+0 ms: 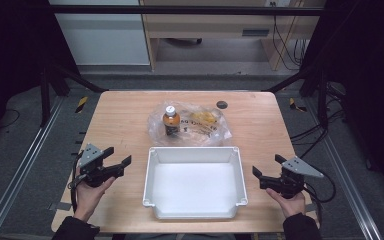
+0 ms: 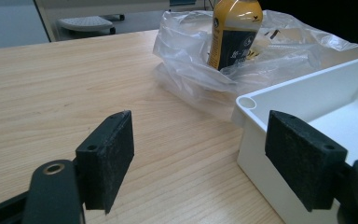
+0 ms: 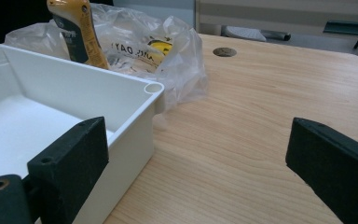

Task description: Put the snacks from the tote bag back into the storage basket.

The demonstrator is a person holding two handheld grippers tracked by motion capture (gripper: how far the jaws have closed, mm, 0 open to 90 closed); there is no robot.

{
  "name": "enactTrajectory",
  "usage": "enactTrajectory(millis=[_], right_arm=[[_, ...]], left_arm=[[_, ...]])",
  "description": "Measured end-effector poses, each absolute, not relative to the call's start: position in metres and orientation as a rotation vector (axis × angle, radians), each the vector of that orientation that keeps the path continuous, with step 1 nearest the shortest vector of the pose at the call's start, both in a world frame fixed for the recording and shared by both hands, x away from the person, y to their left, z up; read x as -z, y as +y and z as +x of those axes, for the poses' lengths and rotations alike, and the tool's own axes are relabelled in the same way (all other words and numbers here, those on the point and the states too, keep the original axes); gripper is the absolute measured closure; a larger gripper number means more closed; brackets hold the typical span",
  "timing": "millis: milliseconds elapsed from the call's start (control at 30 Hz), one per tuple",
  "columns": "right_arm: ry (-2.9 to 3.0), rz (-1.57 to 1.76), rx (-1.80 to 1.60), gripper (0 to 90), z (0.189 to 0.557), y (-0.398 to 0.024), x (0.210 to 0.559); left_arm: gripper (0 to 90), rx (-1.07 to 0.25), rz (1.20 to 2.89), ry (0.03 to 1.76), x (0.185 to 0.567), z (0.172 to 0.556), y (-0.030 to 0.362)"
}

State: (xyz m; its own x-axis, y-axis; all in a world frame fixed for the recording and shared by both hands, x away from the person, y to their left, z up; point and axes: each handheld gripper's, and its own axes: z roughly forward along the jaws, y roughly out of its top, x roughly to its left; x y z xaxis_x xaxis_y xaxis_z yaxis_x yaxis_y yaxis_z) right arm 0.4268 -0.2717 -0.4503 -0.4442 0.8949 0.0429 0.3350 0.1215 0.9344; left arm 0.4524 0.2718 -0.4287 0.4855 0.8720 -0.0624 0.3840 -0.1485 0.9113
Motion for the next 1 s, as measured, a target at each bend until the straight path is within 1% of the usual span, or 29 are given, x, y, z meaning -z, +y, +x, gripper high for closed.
enactTrajectory(millis=[1000], right_arm=[[1.858,1.204,-1.306,5.9,0.426,-0.273,0.450]], left_arm=[[23.5,-0.606,1.739,1.057,0.418,0.459,0.257]])
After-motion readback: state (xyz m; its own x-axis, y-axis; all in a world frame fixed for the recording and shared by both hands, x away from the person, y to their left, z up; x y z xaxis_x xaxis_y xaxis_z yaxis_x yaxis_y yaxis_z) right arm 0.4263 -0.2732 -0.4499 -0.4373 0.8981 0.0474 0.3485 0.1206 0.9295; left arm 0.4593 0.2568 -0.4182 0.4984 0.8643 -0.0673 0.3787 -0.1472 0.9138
